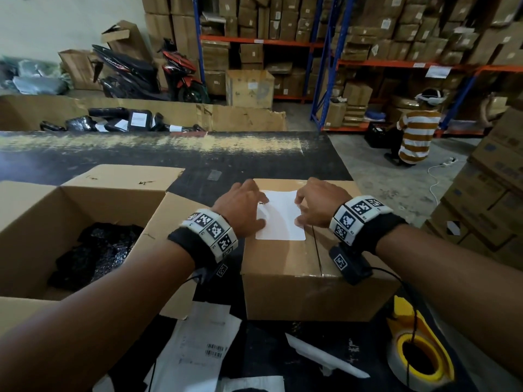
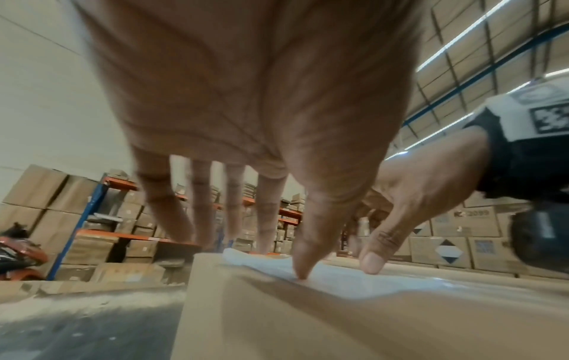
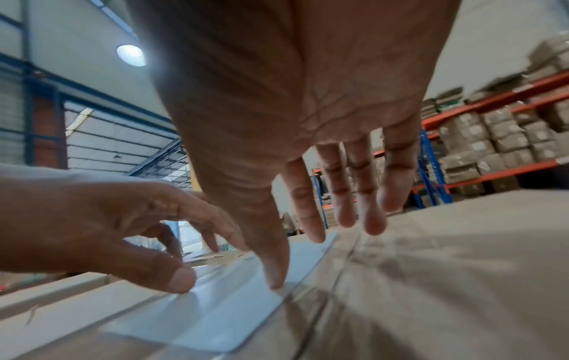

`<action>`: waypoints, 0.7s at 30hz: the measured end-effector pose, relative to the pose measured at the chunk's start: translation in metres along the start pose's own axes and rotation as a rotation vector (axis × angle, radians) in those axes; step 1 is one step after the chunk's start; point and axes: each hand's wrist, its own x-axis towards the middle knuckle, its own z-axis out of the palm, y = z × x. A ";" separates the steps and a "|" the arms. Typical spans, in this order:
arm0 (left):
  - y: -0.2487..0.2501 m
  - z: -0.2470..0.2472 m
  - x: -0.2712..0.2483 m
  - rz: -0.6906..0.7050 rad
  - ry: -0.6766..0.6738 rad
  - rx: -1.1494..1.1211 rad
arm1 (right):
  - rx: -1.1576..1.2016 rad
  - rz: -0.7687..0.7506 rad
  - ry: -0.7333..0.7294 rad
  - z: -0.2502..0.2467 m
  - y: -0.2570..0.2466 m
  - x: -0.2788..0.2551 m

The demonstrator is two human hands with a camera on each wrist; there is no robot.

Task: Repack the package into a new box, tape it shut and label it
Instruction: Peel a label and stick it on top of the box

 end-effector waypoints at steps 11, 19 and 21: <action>0.001 0.042 -0.033 0.125 -0.165 -0.089 | -0.206 -0.135 -0.427 -0.002 0.010 0.011; -0.004 0.052 -0.035 0.137 -0.125 -0.106 | -0.163 -0.145 -0.425 -0.005 0.001 0.010; -0.006 0.053 -0.036 0.146 -0.101 -0.118 | -0.146 -0.212 -0.468 -0.003 -0.012 -0.004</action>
